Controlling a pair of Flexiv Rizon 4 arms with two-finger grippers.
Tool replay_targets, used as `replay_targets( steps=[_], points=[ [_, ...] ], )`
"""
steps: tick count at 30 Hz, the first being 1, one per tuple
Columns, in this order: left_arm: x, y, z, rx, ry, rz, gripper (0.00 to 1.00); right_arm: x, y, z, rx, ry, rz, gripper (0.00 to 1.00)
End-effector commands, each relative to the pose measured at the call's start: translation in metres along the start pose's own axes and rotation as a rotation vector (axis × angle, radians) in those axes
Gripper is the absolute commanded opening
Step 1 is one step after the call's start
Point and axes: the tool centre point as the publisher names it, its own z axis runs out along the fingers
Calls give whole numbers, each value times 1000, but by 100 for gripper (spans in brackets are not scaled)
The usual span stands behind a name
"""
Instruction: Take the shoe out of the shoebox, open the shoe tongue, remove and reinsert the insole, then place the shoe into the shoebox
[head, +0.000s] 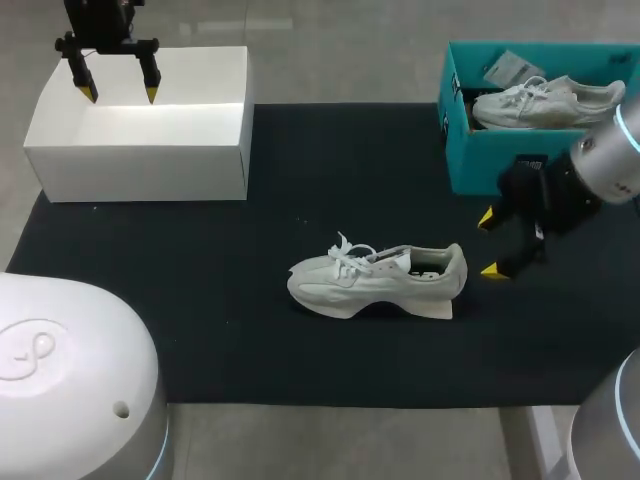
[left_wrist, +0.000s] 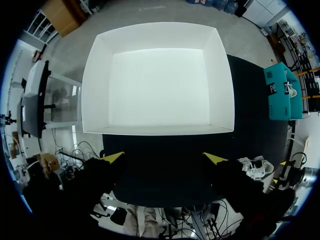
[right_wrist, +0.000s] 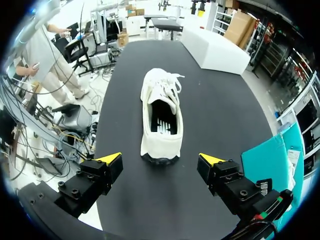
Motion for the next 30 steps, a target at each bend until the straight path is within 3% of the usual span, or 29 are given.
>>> replay_targets(
  steps=[1,5,13,30],
  points=[
    [0,0,0,0,0,0,100,-8,-7,17,-59,14,33,100],
    [0,0,0,0,0,0,100,-6,-11,29,-86,19,62,100],
    [0,0,0,0,0,0,100,-3,-9,55,-146,18,-40,100],
    [0,0,0,0,0,0,100,-6,-9,84,-172,44,-48,100]
  ],
)
